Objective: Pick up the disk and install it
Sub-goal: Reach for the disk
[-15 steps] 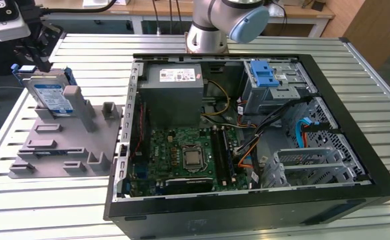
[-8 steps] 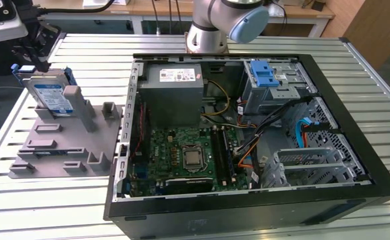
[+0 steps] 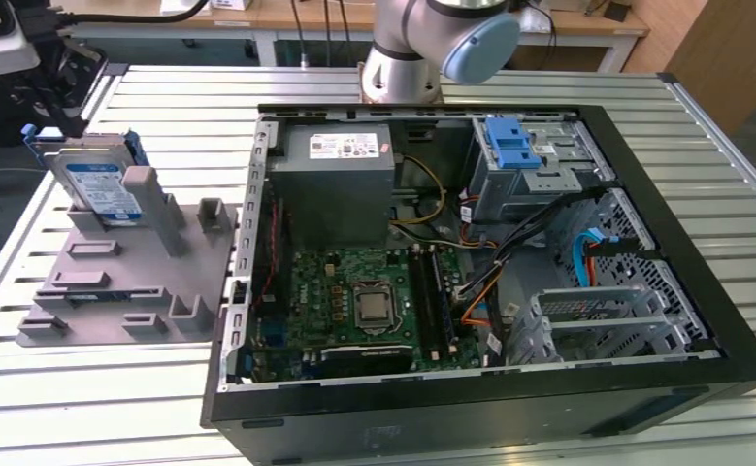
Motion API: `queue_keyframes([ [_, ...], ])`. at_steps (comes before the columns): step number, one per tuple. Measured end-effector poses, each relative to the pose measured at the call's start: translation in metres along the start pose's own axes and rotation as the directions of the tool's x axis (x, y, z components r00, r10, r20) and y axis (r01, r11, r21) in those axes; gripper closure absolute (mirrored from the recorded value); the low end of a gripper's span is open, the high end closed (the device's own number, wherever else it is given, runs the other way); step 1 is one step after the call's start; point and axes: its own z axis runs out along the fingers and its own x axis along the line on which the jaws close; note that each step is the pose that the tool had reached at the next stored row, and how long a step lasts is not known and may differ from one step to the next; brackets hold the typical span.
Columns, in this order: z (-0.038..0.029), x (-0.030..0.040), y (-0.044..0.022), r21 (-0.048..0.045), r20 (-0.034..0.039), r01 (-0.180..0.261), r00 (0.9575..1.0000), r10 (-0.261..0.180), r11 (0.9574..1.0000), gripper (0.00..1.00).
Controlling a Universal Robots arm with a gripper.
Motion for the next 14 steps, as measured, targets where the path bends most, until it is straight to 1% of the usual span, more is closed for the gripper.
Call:
queue_keyframes([
  [4, 0.0006, 0.0095, 0.0042, 0.0001, -0.0001, 0.000, 1.0000, 0.000, 1.0000, 0.89],
  [6, 0.0009, 0.0127, 0.0054, 0.0000, 0.0000, 0.000, 1.0000, 0.000, 1.0000, 0.89],
  [10, 0.0014, 0.0168, 0.0064, 0.0000, 0.0000, 0.000, 1.0000, 0.000, 1.0000, 0.89],
  [14, 0.0014, 0.0170, 0.0064, 0.0000, 0.0000, 0.000, 1.0000, 0.000, 1.0000, 0.89],
])
